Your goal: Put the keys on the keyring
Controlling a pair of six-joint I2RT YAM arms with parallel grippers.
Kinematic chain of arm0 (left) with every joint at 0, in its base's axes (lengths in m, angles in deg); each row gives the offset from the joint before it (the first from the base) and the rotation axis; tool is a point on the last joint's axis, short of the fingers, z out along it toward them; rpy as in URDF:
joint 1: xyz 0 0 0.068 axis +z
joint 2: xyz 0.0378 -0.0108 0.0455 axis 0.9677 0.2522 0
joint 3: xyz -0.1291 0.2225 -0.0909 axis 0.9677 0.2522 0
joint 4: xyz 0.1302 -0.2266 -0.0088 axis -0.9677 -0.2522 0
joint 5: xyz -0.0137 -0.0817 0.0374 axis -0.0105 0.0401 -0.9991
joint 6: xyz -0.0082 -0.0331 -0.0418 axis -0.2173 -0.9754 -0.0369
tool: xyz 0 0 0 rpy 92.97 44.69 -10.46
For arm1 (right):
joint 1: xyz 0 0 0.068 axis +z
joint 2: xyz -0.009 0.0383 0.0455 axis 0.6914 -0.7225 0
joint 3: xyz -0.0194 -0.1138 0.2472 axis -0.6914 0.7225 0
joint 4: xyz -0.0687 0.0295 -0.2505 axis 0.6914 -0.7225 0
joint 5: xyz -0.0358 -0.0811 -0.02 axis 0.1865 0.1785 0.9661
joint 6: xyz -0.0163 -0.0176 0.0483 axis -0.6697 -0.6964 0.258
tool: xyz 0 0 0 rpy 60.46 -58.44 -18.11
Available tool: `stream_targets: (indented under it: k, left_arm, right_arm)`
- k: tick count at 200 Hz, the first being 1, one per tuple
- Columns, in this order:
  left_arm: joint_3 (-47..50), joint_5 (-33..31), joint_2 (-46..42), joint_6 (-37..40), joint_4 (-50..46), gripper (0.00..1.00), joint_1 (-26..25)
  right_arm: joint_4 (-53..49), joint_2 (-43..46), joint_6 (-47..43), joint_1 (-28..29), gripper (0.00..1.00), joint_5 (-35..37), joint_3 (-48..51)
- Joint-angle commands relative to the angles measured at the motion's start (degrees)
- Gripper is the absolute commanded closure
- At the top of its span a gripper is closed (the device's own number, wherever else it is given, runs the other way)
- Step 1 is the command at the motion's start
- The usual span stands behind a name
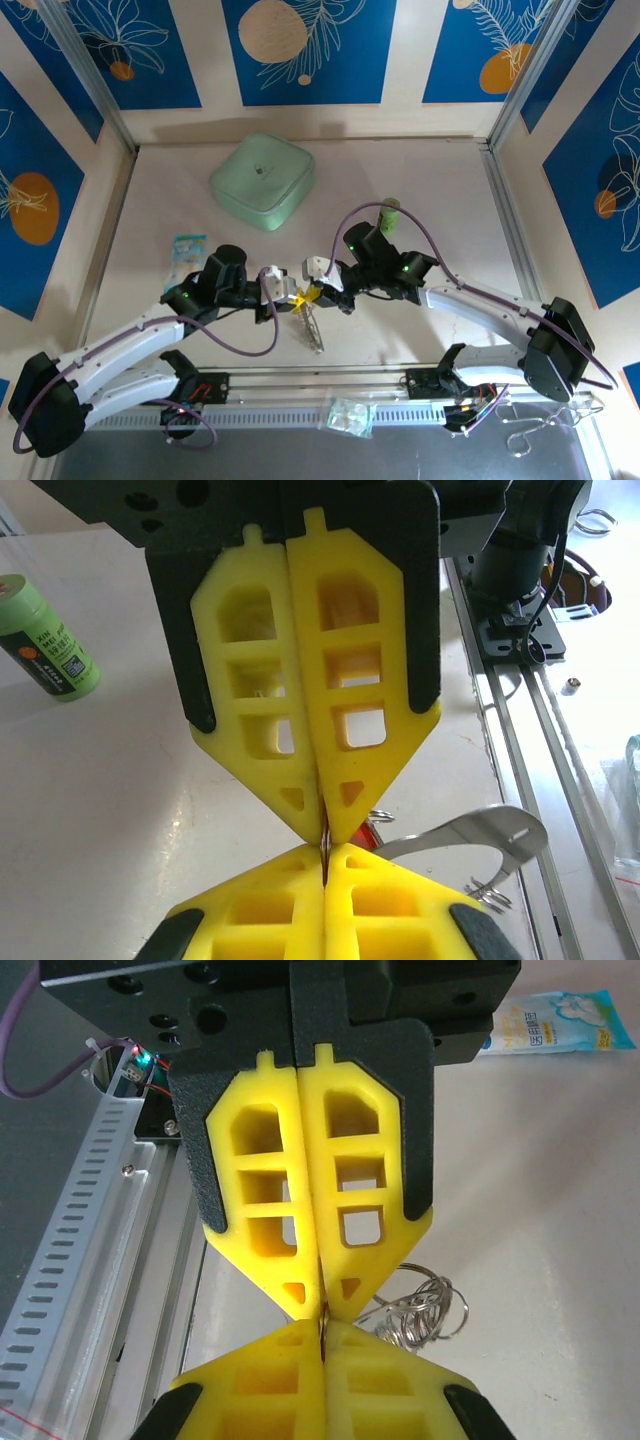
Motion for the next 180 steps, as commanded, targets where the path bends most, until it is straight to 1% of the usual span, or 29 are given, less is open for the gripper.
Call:
stream_targets:
  k: [1,14,20,31,46,65,106,144,165,180]
  left_arm:
    - [-1.6,0.6,-0.2,1.6,-0.5,1.00,-0.4]
    - [-0.9,0.3,-0.8,1.4,0.6,1.00,-0.5]
    - [-0.5,0.3,-1.1,1.2,1.3,1.00,-0.5]
    - [0.6,0.2,-1.7,0.1,3.3,1.00,-0.5]
    - [2.1,0.5,-2.3,-1.1,6.2,1.00,-0.4]
    - [3.3,0.5,-2.8,-2.0,8.5,1.00,-0.5]
    - [3.8,0.9,-2.8,-2.5,9.1,1.00,-0.4]
    - [4.3,1.2,-2.8,-3.1,10.3,1.00,-0.5]
    - [4.2,1.3,-2.8,-3.0,10.2,1.00,-0.4]
    - [4.3,1.4,-2.9,-3.0,10.4,1.00,-0.5]
  right_arm:
    - [2.6,0.7,0.0,0.0,0.99,-1.9,-1.2]
    - [4.3,1.9,1.5,-1.0,0.84,-2.2,0.5]
    - [5.1,2.6,2.2,-1.5,0.80,-2.6,1.6]
    - [6.5,3.8,3.7,-2.5,0.75,-3.2,3.5]
    - [7.9,4.8,5.5,-3.1,0.74,-3.5,5.9]
    - [10.2,5.4,7.7,-3.2,0.74,-3.4,8.0]
    - [12.7,4.3,9.0,-3.0,0.74,-3.8,9.0]
    - [13.6,3.5,9.0,-2.9,0.79,-4.4,8.6]
    - [13.6,3.1,8.7,-2.7,0.85,-4.7,8.2]
    - [13.3,3.0,8.6,-2.6,0.92,-4.8,7.9]
